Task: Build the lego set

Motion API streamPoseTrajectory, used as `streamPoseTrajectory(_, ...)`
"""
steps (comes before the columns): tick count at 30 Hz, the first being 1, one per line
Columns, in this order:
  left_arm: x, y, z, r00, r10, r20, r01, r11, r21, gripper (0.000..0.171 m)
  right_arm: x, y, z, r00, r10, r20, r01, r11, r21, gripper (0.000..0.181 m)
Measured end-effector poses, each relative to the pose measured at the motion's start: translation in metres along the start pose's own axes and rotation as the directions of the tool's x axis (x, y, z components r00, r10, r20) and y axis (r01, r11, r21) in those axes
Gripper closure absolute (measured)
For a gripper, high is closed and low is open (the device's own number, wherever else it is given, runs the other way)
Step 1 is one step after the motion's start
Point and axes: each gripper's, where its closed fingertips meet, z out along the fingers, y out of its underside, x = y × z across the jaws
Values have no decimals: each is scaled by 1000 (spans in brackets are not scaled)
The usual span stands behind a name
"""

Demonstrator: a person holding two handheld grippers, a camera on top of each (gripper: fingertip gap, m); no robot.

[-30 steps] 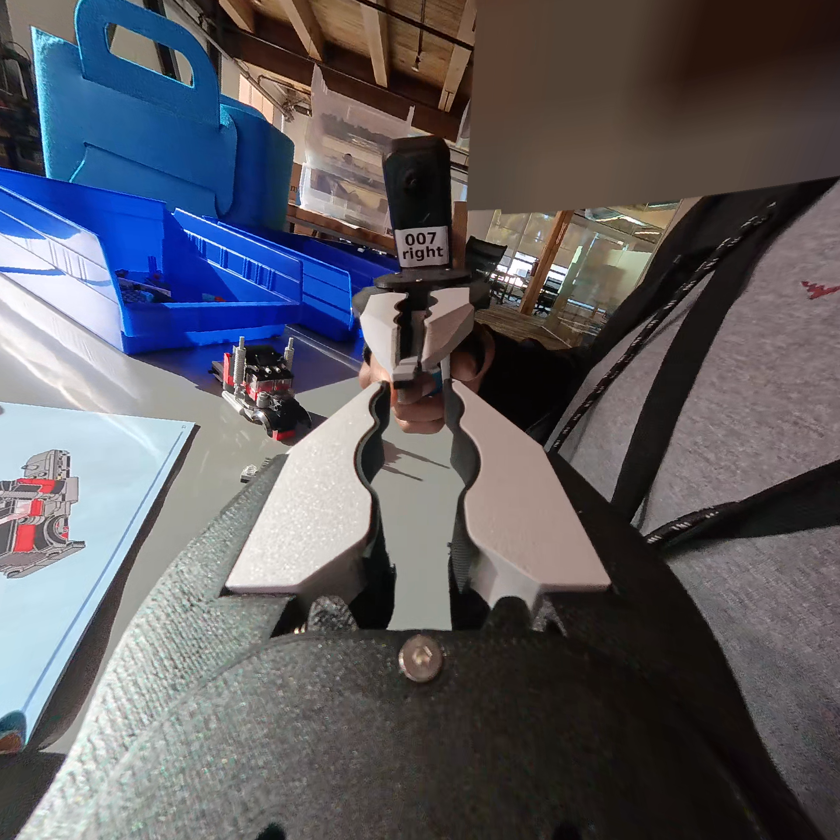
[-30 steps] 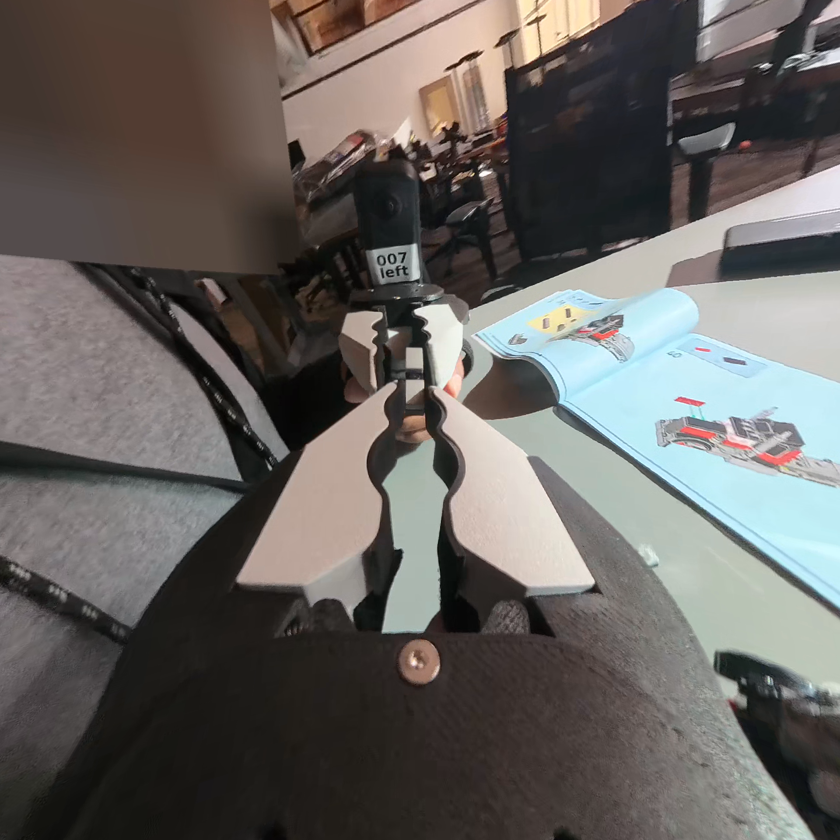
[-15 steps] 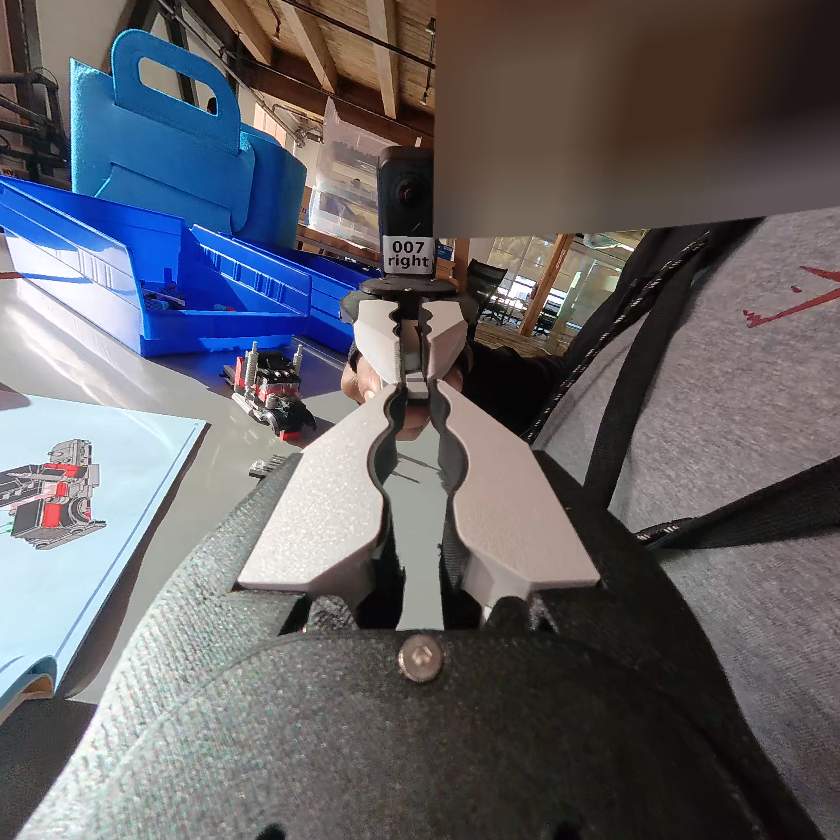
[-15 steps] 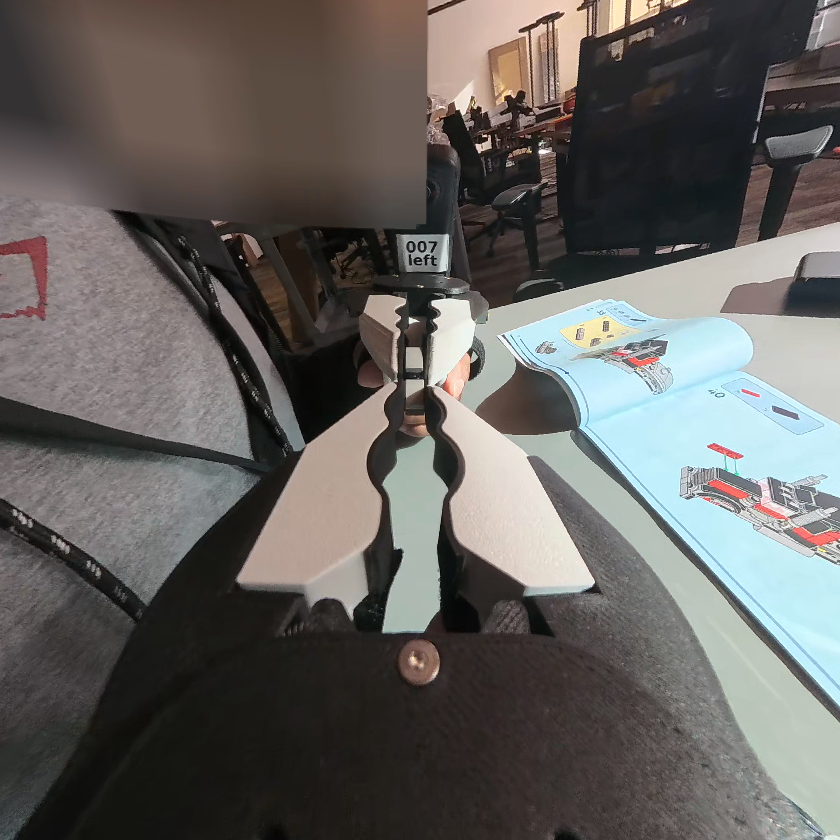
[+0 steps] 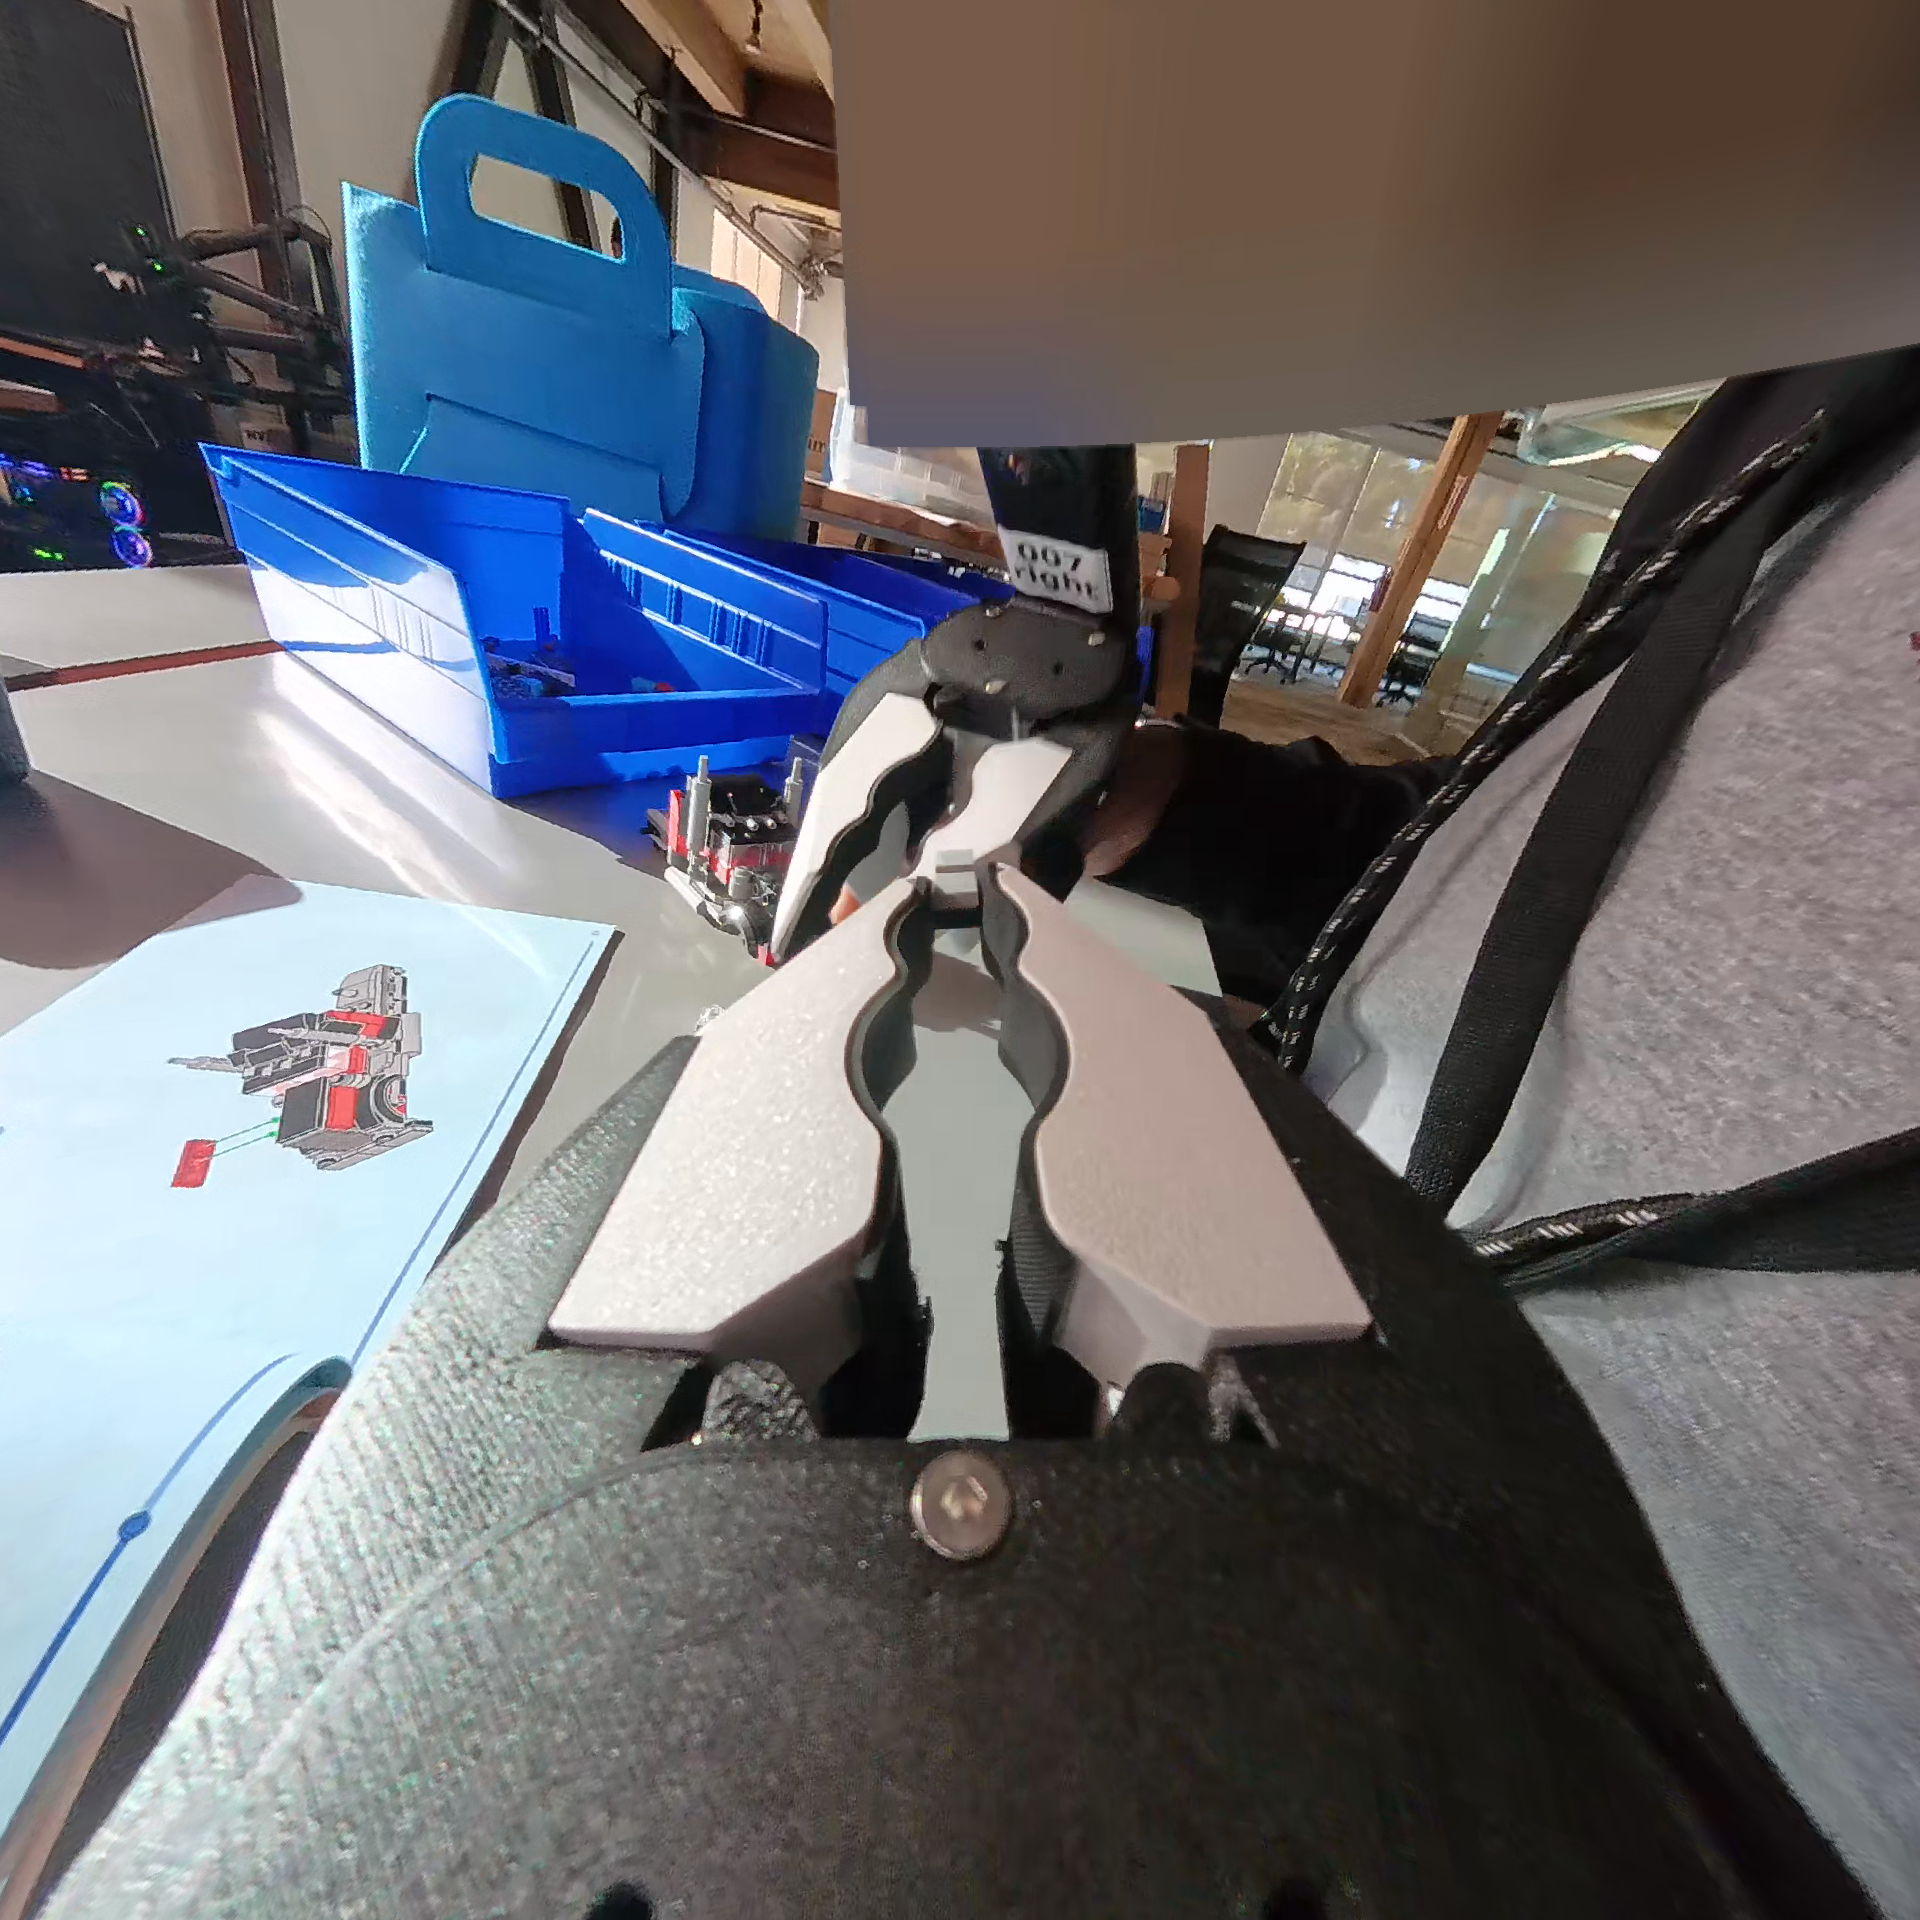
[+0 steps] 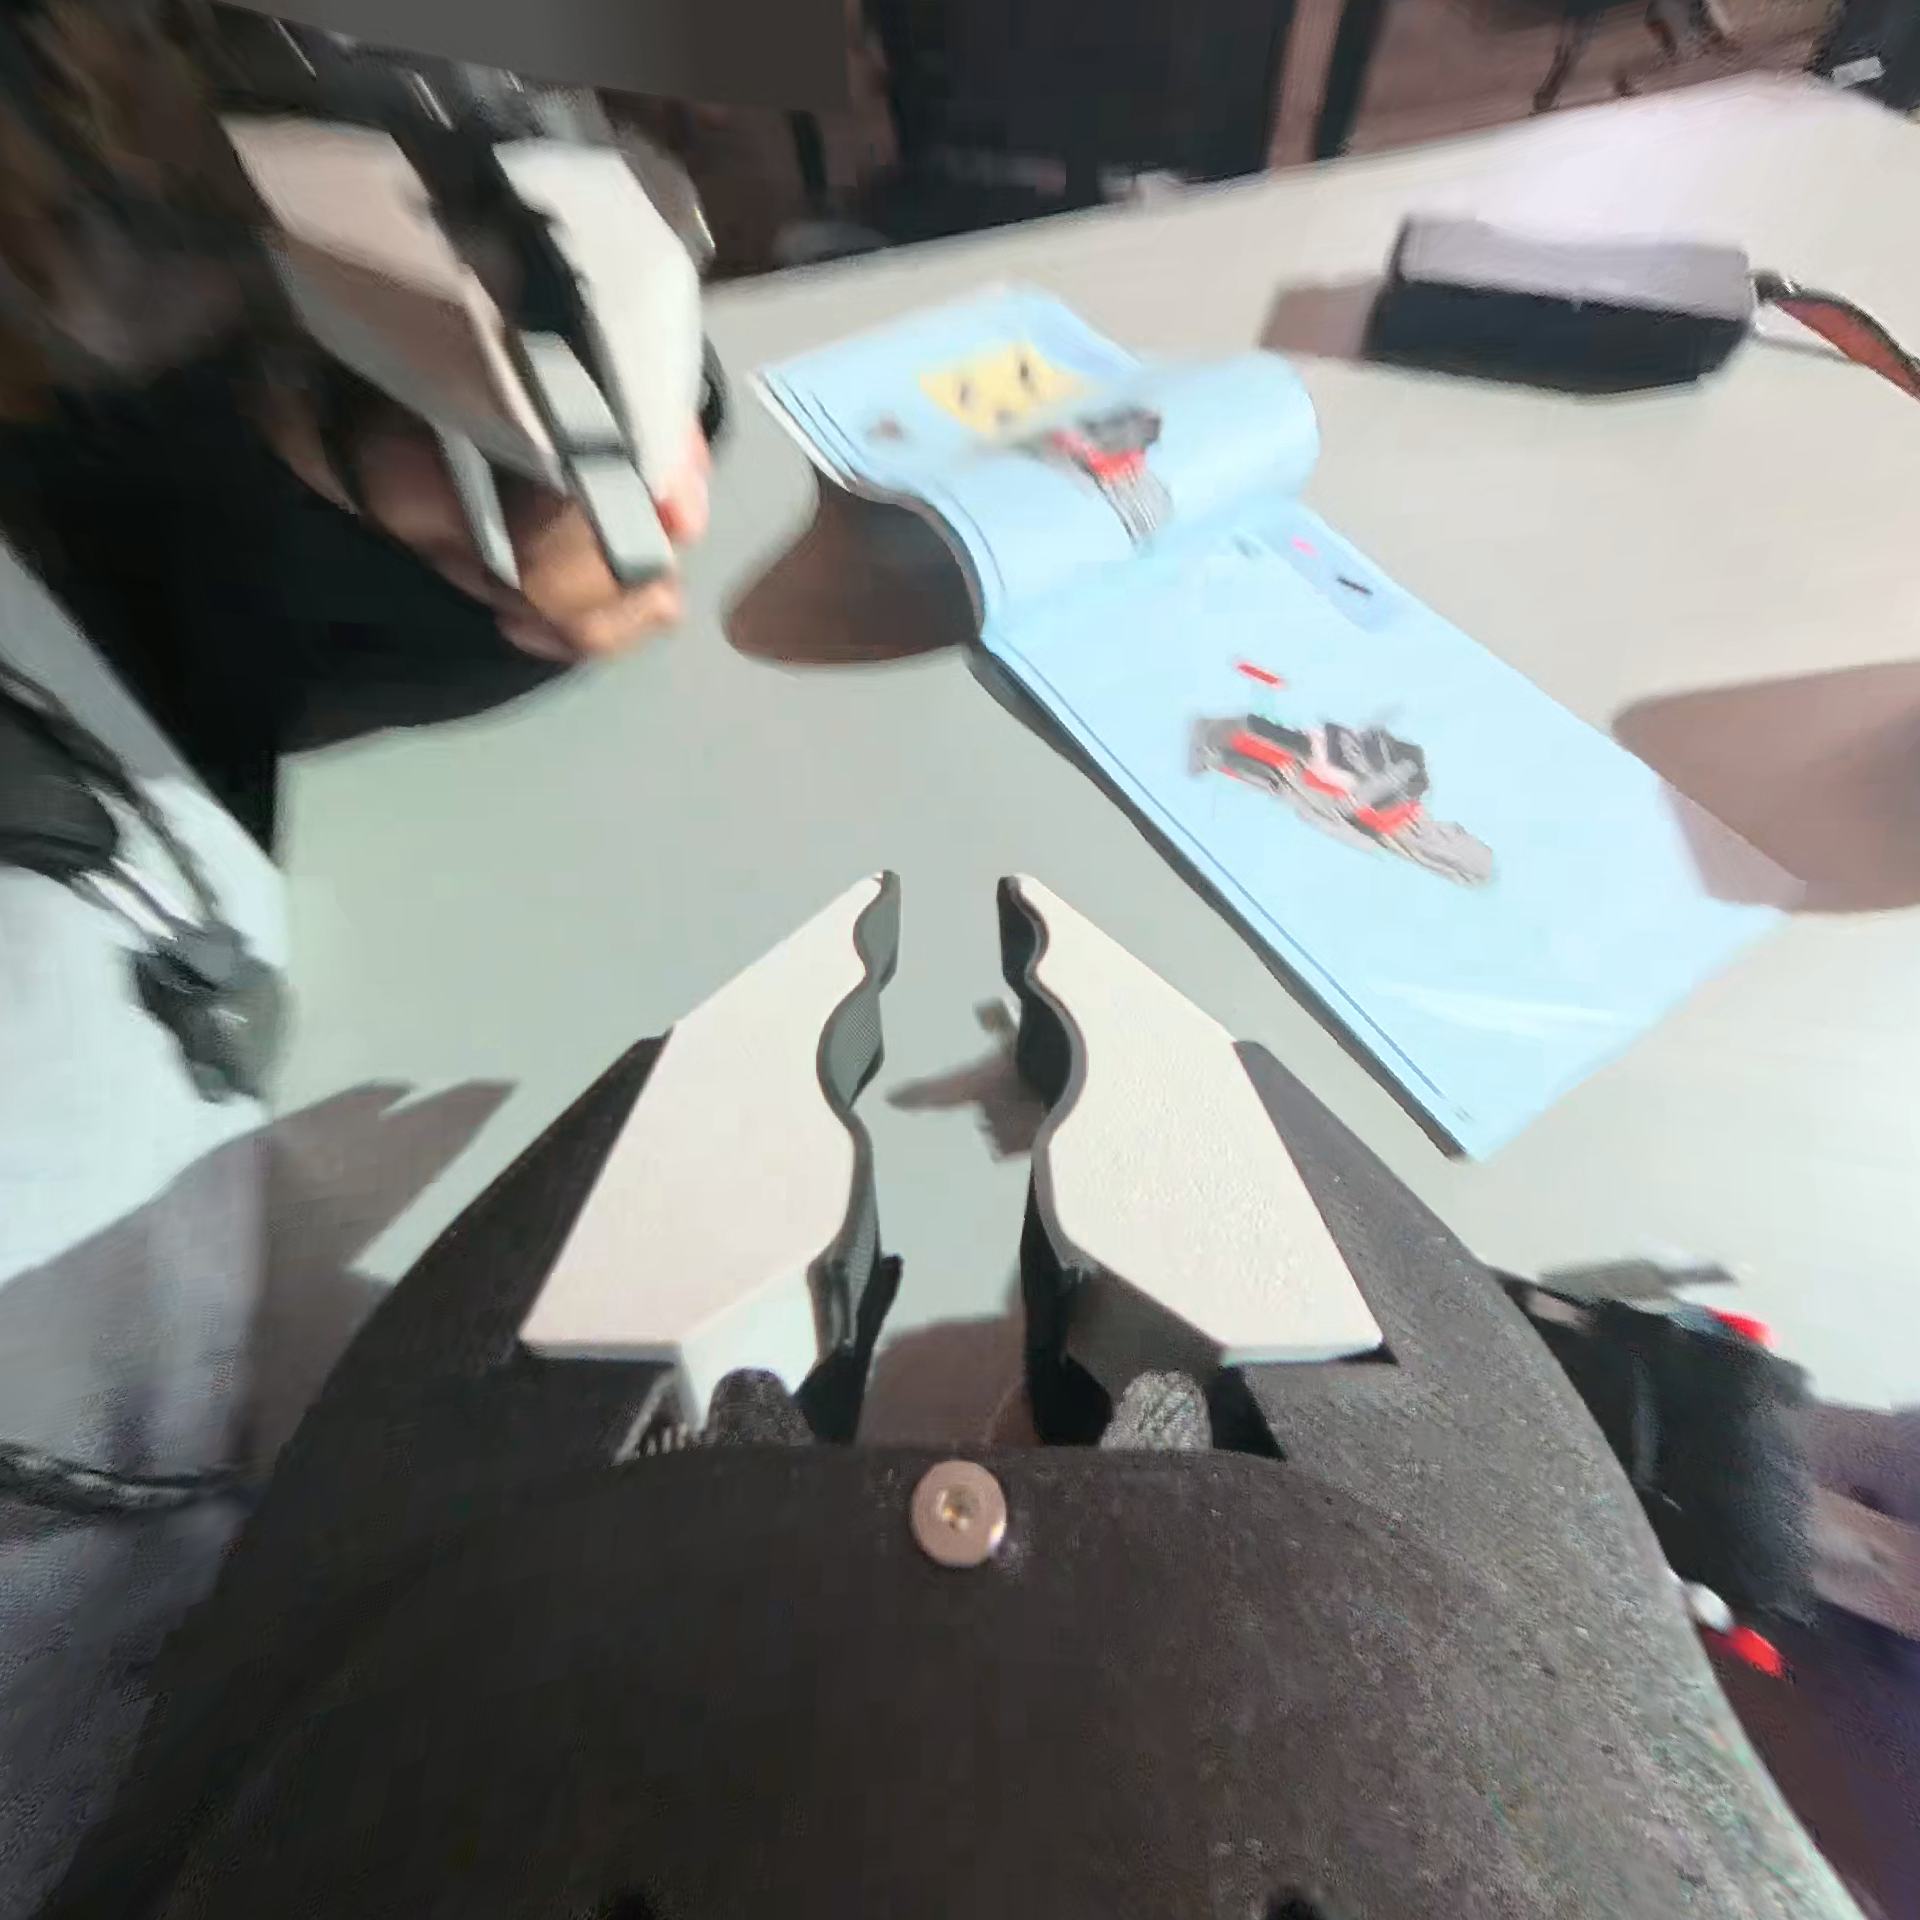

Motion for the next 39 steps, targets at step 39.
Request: streamPoseTrajectory(39,-17,-13,-43,996,-59,66,54,996,76,163,15,-19,19,987,-38,-157,42,999,20,157)
